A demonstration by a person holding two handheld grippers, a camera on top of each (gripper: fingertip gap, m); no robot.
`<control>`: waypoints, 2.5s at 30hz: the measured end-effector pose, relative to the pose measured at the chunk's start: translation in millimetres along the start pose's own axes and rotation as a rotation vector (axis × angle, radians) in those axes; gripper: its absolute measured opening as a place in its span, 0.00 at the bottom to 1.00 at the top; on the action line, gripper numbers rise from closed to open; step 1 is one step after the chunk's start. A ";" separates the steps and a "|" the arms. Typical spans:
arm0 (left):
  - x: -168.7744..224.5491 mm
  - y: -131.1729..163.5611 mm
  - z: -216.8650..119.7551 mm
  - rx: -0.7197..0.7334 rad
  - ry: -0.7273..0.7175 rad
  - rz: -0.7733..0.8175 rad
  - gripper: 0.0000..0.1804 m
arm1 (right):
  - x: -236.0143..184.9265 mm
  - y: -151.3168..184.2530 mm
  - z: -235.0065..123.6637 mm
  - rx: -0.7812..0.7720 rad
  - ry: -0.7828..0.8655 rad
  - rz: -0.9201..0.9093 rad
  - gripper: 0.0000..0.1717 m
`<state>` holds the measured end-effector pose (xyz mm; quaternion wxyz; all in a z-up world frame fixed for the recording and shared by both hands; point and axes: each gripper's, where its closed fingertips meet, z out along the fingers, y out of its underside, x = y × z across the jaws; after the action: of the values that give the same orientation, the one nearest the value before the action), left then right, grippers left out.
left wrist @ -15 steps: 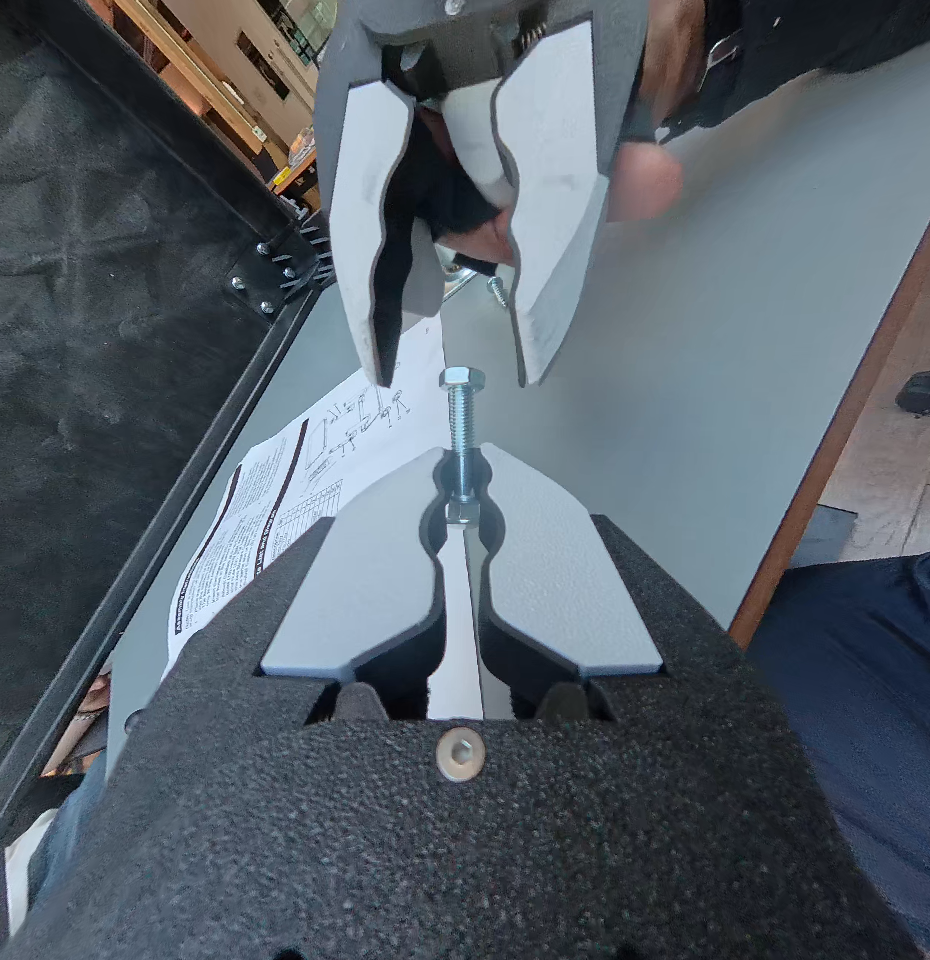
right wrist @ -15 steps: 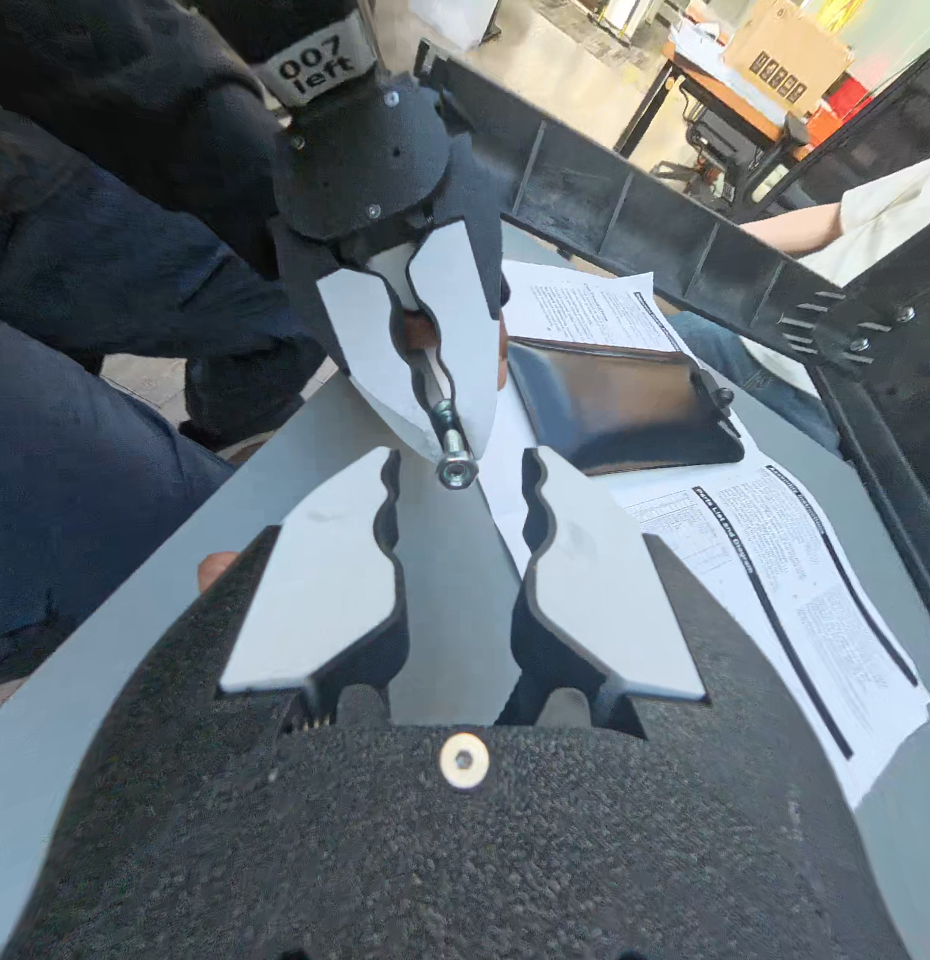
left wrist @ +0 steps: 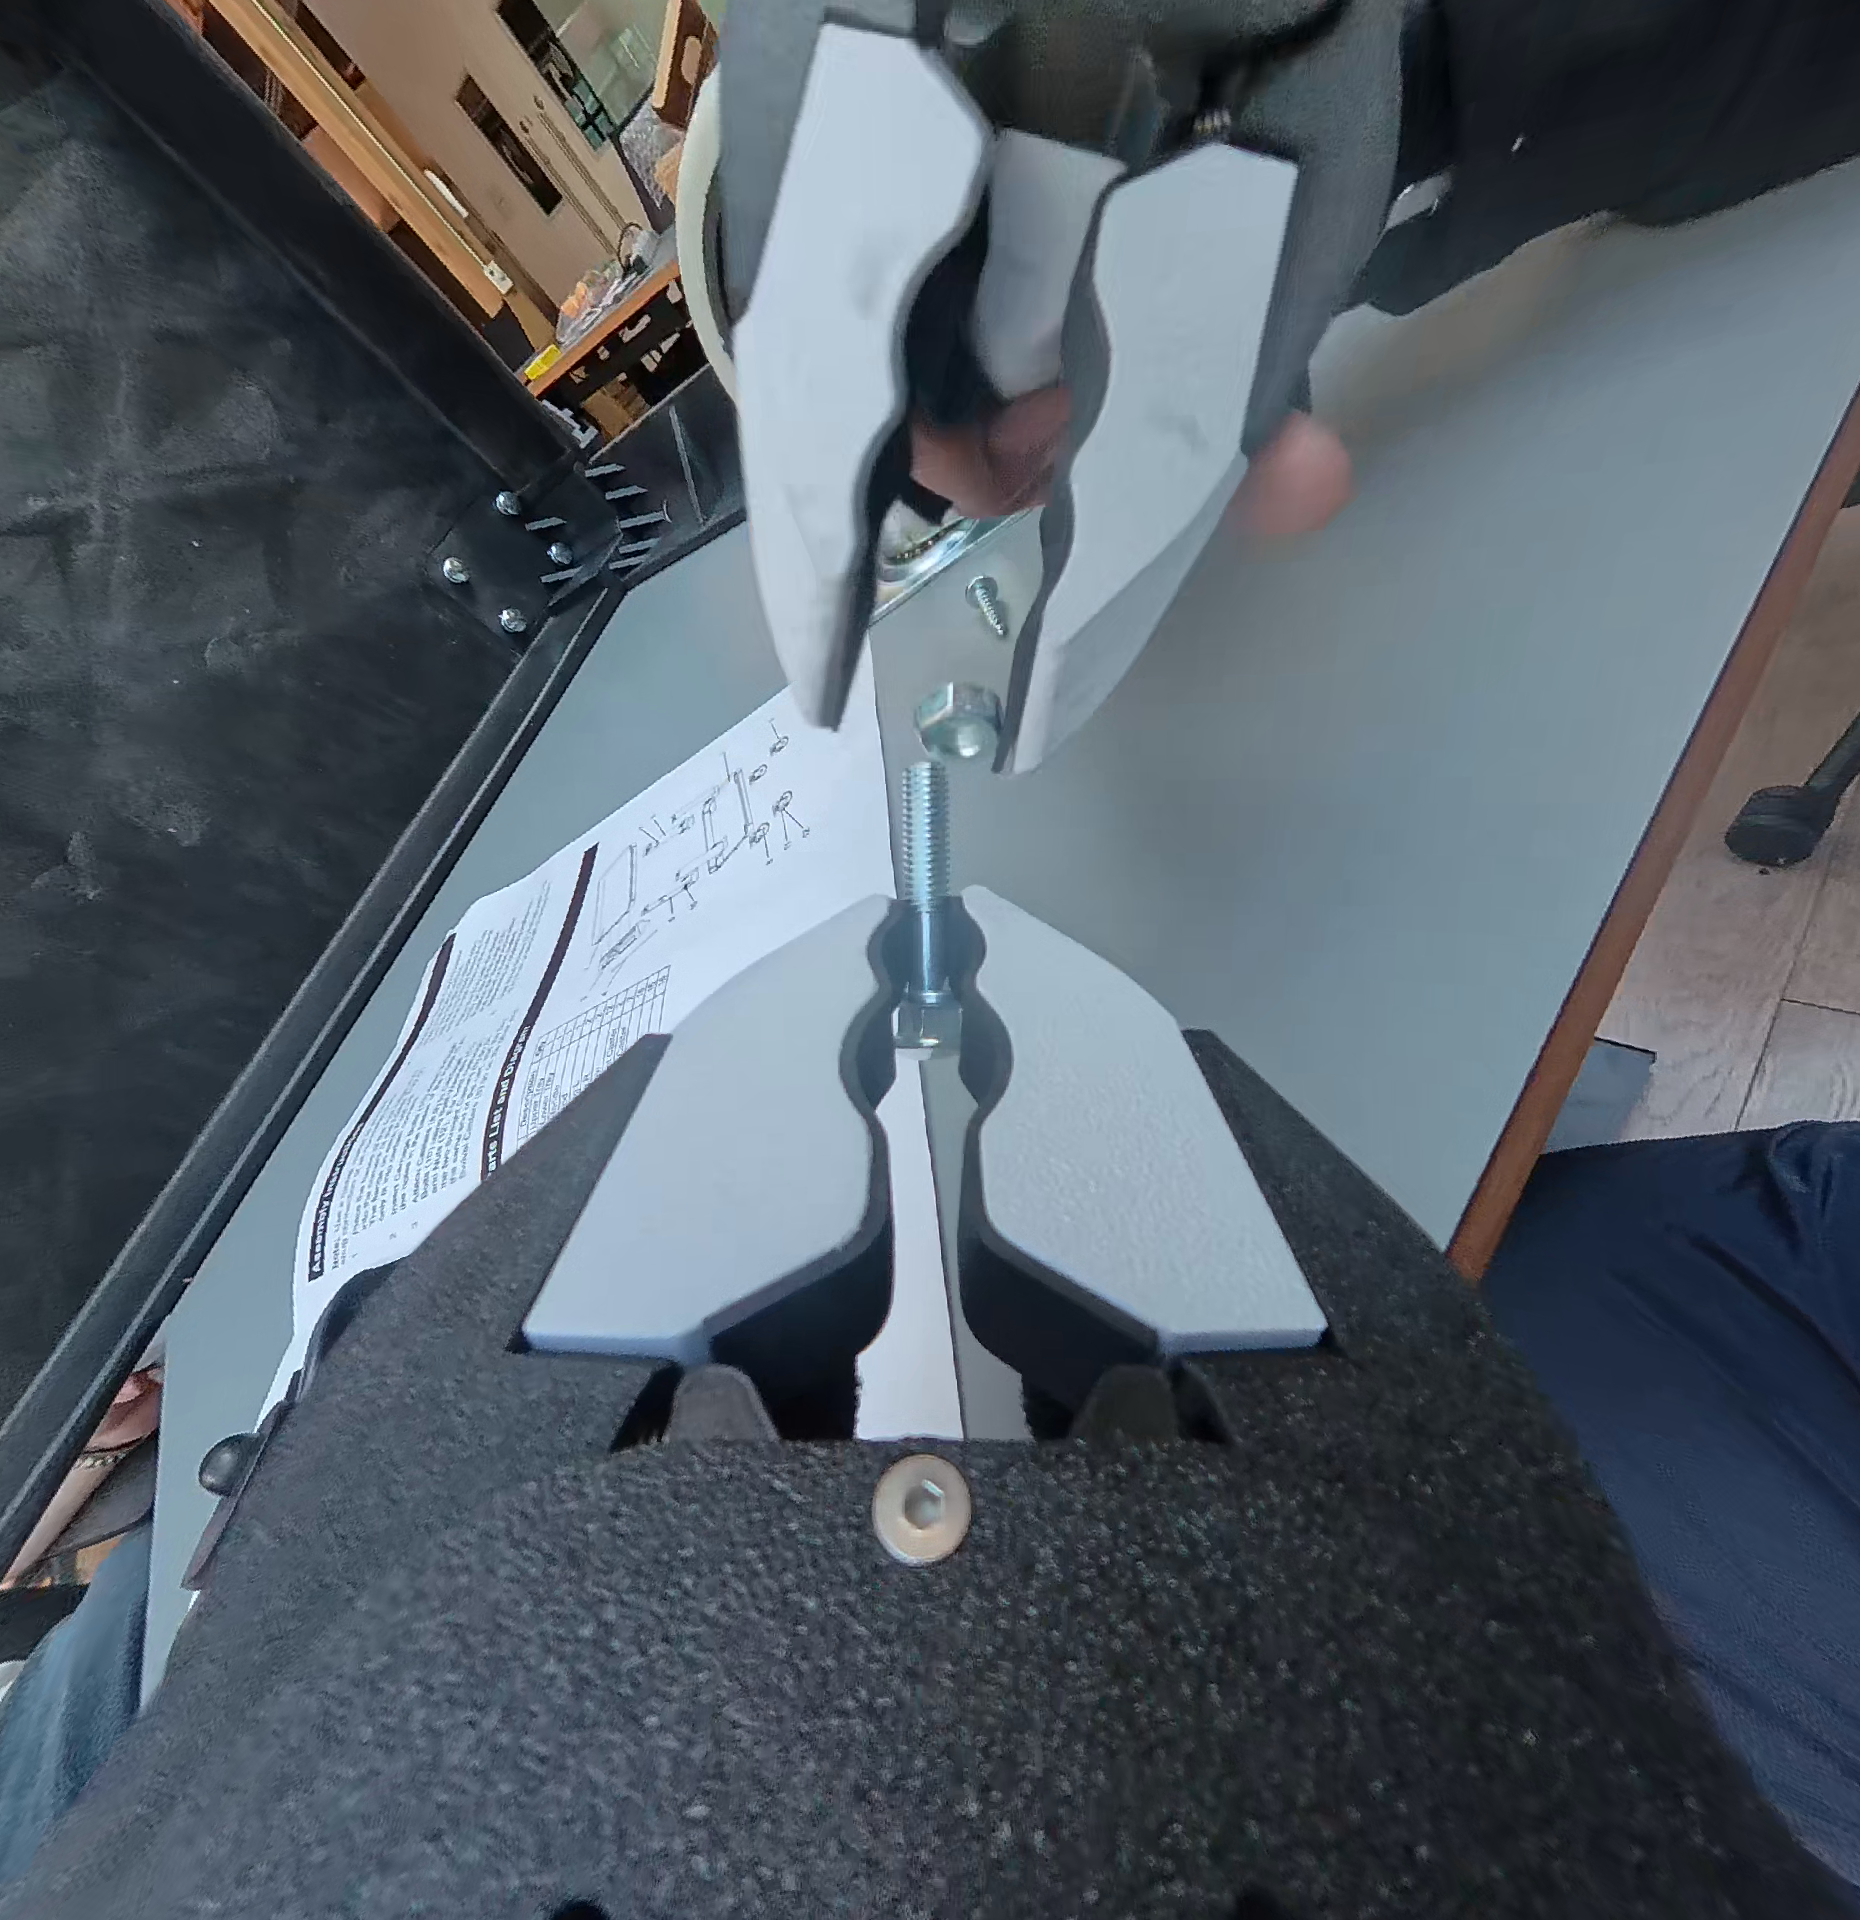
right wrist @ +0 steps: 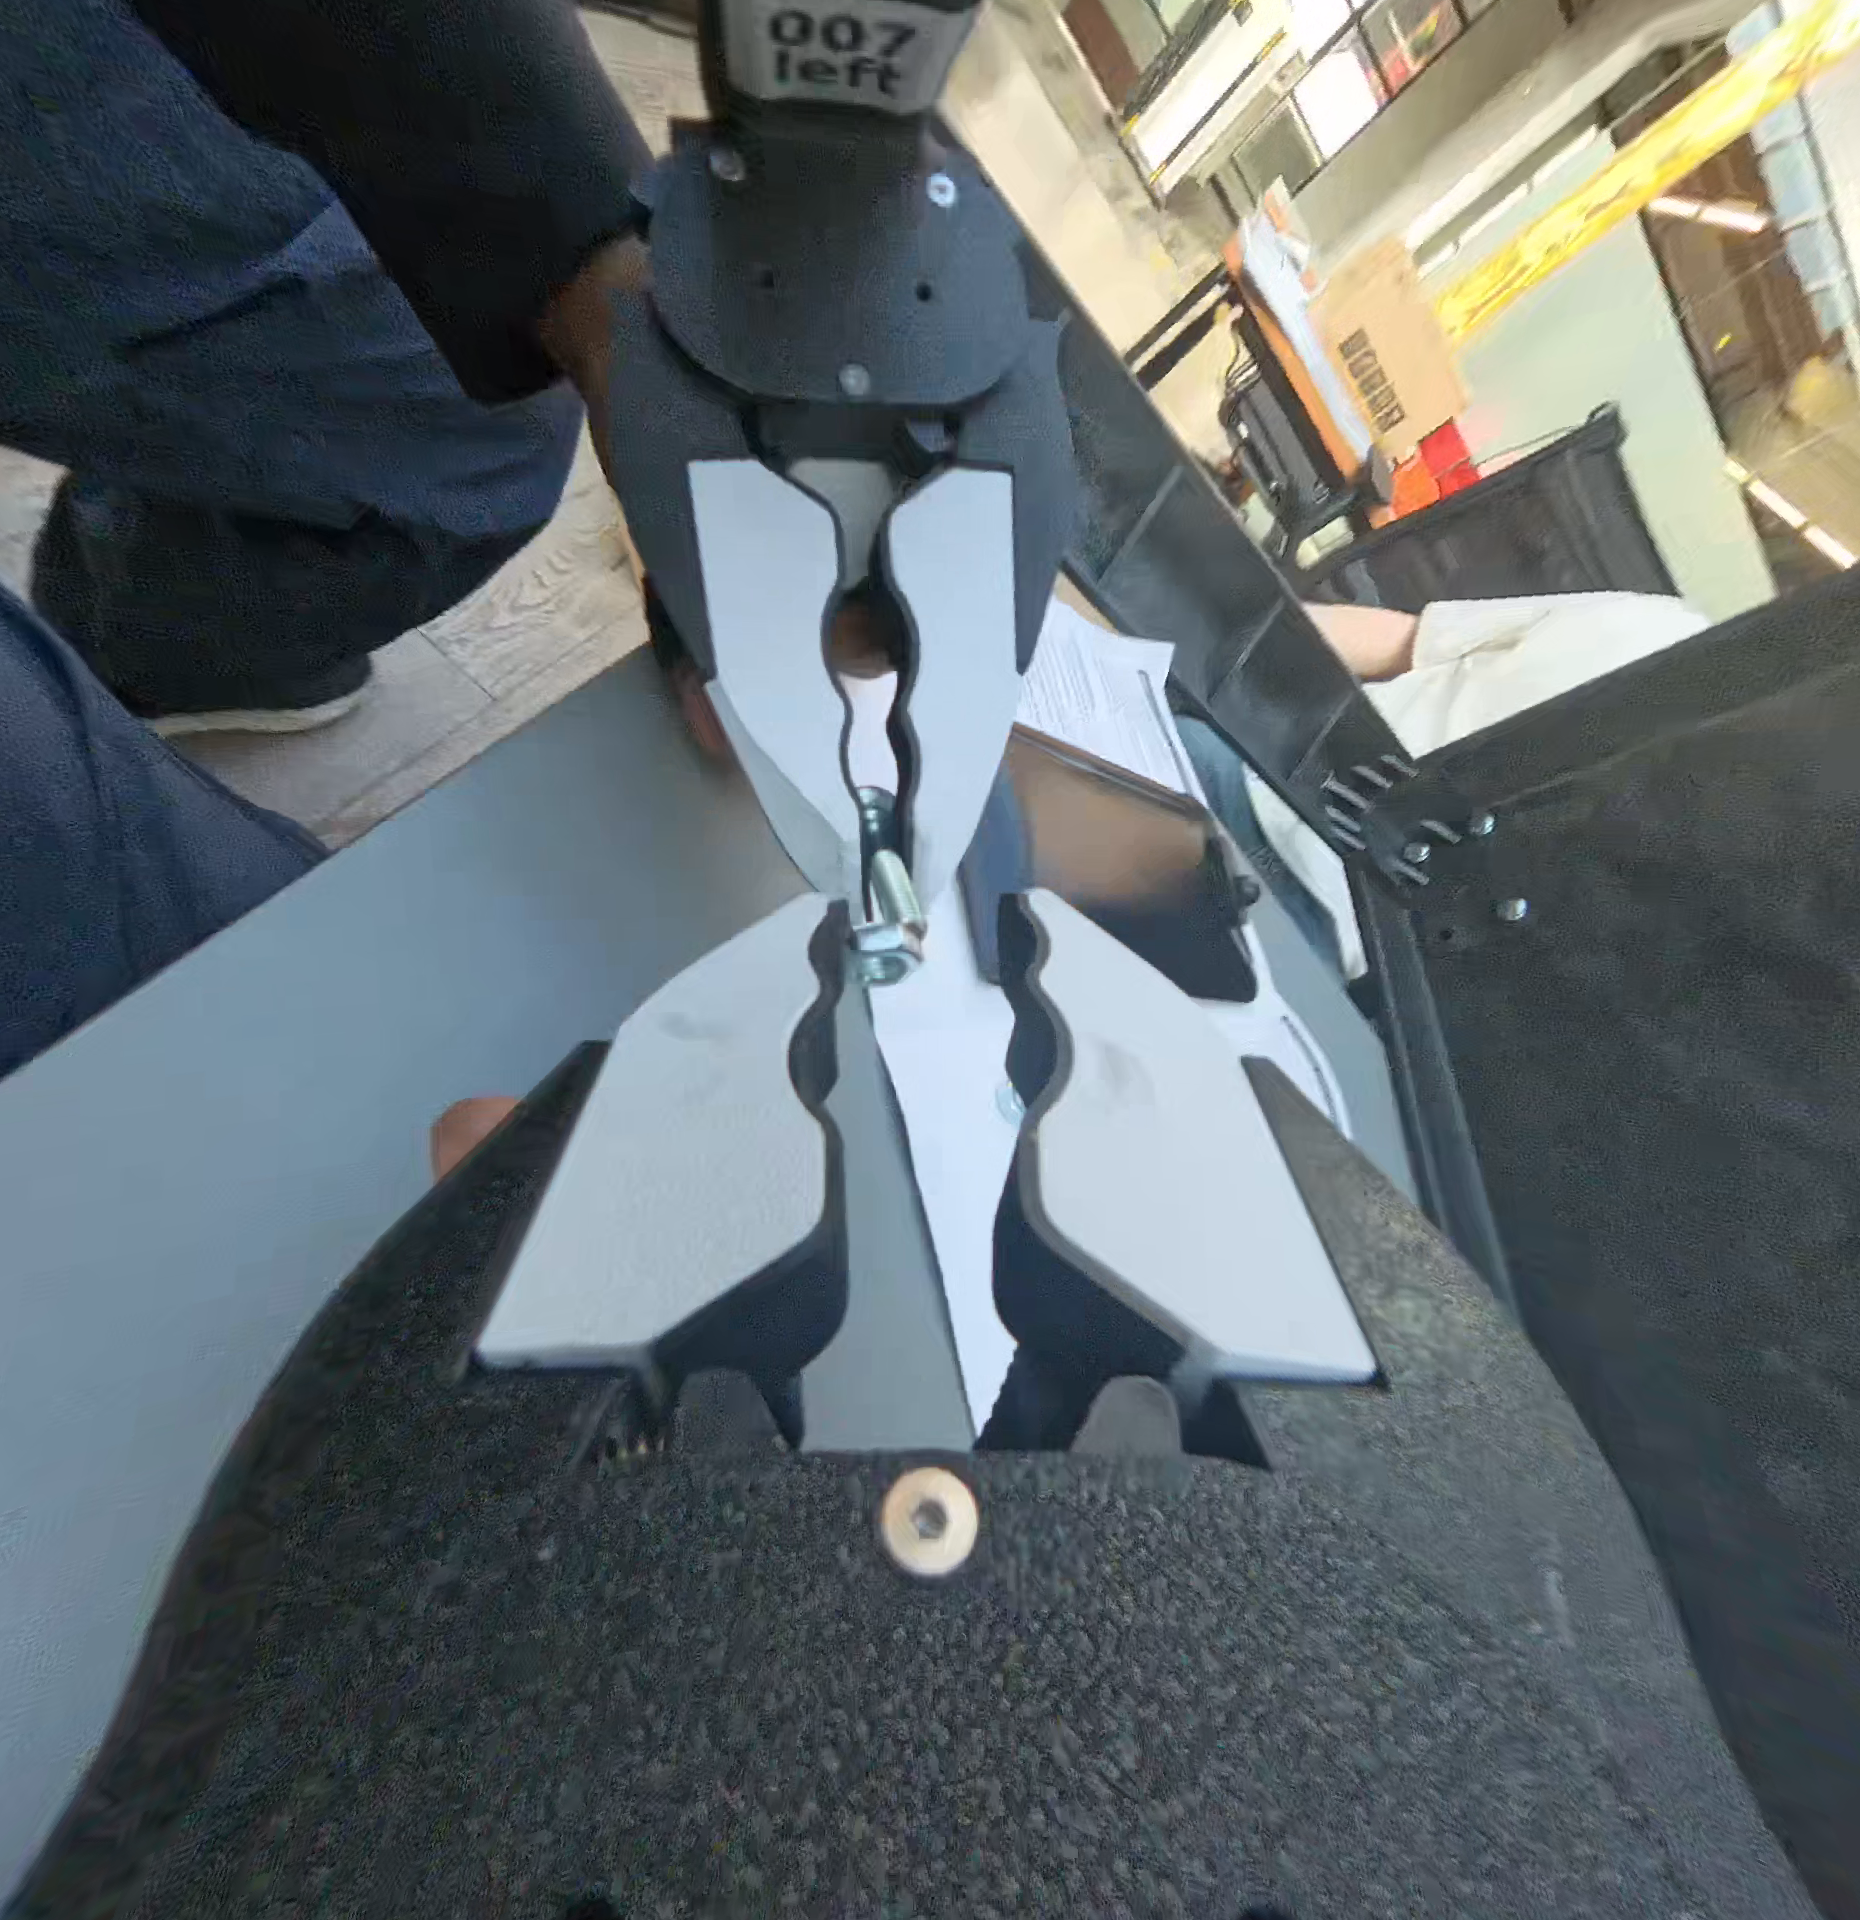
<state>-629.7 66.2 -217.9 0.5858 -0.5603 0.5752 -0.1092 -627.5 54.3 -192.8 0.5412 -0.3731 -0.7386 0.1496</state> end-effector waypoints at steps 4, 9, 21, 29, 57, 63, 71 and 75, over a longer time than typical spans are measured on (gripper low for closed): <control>0.8 2.2 2.0 -0.021 -0.021 0.034 0.03 | -0.1 10.4 -1.5 -0.024 -0.093 0.197 0.06; -2.6 5.6 4.6 -0.052 -0.047 0.030 0.03 | -3.6 32.9 3.1 -0.128 -0.121 0.242 0.09; -3.6 7.2 5.7 -0.065 -0.037 0.010 0.04 | 10.4 92.4 5.9 -0.357 -0.037 0.532 0.19; -4.0 7.6 6.0 -0.066 -0.033 0.004 0.04 | 18.5 99.5 2.8 -0.366 0.010 0.594 0.18; -98.6 -95.2 -187.9 0.433 -0.191 -0.920 0.04 | 35.4 -56.1 40.9 -0.096 0.228 0.209 0.21; -116.3 -94.6 -268.6 0.749 -0.095 -1.221 0.03 | 56.7 -185.7 112.4 0.052 0.342 0.026 0.21; -143.4 -40.4 -365.6 0.947 -0.205 -1.326 0.03 | 80.9 -285.4 214.0 0.131 0.325 -0.041 0.17; -161.3 3.7 -401.0 1.003 -0.238 -1.369 0.03 | 85.1 -299.5 274.4 0.094 0.331 -0.035 0.17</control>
<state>-1001.6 -20.8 -15.7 0.6258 -0.4666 -0.0716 -0.6209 -1005.7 -37.6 -48.5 0.6748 -0.3540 -0.6380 0.1112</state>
